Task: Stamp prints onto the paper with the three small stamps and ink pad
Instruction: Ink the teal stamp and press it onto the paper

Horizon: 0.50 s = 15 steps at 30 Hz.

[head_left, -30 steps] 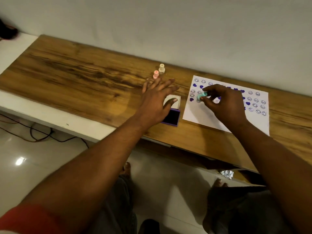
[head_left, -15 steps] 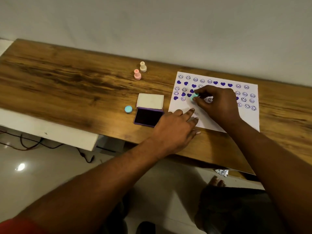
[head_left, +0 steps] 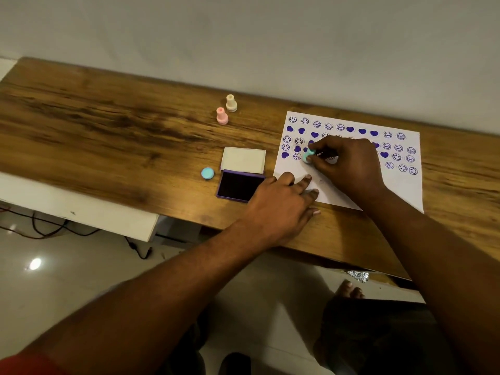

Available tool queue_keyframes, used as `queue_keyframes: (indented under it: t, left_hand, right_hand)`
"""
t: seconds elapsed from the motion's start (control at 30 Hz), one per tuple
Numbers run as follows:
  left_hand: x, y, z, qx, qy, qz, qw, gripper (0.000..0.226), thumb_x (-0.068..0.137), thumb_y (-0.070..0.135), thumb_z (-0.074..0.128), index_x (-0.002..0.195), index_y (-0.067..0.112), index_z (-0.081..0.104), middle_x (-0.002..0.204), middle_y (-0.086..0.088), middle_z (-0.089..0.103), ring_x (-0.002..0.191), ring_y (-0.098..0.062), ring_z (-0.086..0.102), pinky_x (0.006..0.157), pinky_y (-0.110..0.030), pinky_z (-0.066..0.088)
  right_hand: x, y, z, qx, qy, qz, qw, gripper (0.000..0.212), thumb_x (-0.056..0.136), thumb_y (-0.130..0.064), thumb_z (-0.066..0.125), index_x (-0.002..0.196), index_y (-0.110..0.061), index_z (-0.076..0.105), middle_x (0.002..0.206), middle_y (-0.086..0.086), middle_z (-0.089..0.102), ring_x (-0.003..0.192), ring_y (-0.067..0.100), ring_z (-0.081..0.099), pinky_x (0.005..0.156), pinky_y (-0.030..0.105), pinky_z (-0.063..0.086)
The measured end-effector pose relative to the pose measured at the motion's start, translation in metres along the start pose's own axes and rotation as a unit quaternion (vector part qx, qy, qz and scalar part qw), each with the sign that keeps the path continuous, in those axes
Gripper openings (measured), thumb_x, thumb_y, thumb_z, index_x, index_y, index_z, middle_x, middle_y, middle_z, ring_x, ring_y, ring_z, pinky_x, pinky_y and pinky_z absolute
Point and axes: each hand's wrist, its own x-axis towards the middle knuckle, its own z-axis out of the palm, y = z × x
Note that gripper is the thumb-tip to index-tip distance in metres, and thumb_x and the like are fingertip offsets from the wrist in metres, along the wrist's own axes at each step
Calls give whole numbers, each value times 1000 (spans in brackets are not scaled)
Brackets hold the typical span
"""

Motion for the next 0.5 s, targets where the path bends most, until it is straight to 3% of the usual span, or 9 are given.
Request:
queue_keyframes:
  t: [0.33,0.5]
  left_hand:
    - [-1,0,-3,-13,-20,-5,1000,57,109,56,29,158,29,41,169,-2,33,142,-27,40,107,-47,41]
    - [-2,0,0,-9,-17,-3,1000,56,109,55,30,157,29,42,168,-3,35,141,-26,39,104,-45,41]
  right_hand:
    - [-3,-7,6,-60,4,-24,998,21,92,-34,80,110,-23,80,101,-2,81,86,20,75,74,38,59]
    - [-9,-6,14,-52,40,-18,998,20,91,-33,78,109,-23,79,105,-3,81,79,19,72,70,28,48]
